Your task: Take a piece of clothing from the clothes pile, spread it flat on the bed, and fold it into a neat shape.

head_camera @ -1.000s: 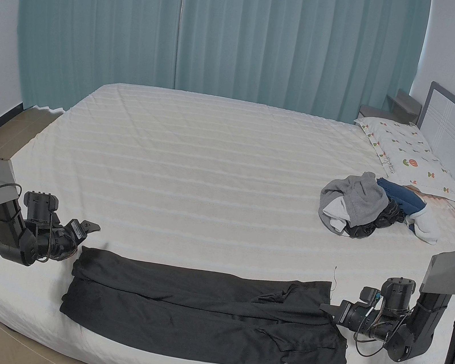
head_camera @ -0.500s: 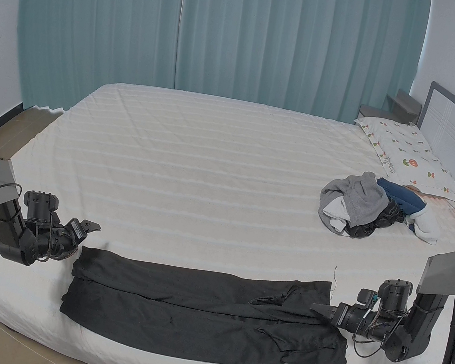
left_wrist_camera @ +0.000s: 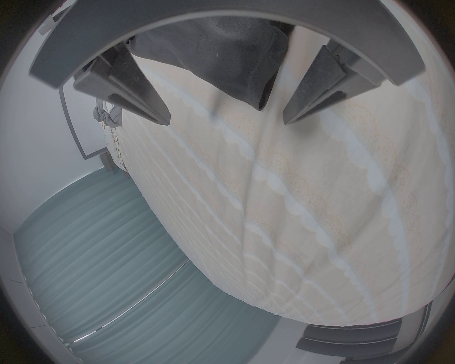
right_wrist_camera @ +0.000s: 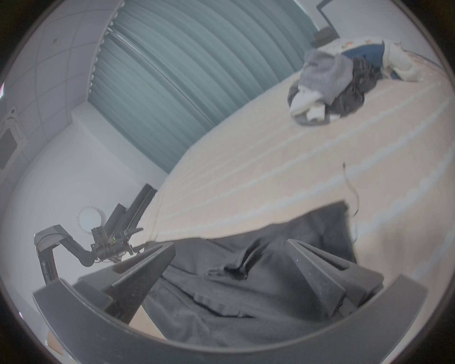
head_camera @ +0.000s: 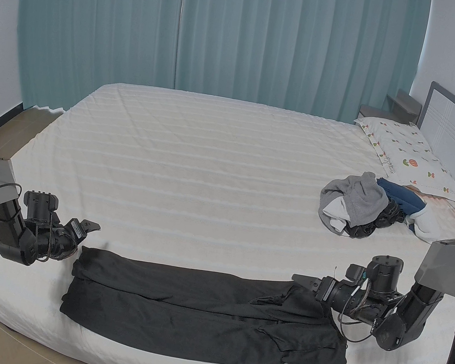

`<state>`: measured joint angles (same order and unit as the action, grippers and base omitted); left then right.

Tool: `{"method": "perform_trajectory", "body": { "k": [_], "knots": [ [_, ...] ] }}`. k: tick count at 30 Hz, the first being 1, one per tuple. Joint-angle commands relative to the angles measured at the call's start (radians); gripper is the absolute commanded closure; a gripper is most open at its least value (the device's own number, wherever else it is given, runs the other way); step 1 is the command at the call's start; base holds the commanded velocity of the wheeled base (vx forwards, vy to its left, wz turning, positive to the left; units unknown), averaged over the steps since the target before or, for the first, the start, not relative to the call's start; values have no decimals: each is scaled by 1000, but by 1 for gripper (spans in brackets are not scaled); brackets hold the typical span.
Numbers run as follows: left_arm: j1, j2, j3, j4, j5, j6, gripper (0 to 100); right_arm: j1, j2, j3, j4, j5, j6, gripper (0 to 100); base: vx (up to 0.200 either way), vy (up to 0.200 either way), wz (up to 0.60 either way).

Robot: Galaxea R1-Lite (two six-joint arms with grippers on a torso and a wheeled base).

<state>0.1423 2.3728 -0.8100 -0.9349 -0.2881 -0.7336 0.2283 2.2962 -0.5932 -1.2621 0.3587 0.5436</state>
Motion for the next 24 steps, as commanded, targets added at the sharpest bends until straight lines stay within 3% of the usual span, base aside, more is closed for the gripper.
{"method": "perform_trajectory", "body": {
  "k": [1, 9, 16, 24],
  "knots": [
    [0, -1, 0, -1, 0, -1, 0, 88, 22, -88, 156, -26, 19, 0, 0, 0, 0],
    [0, -1, 2, -1, 0, -1, 0, 131, 29, -137, 280, -29, 19, 0, 0, 0, 0],
    [0, -1, 2, -1, 0, -1, 0, 194, 74, -211, 323, -83, 15, 0, 0, 0, 0],
    [0, -1, 0, -1, 0, -1, 0, 201, 89, -274, 383, -83, 19, 0, 0, 0, 0]
  ]
}}
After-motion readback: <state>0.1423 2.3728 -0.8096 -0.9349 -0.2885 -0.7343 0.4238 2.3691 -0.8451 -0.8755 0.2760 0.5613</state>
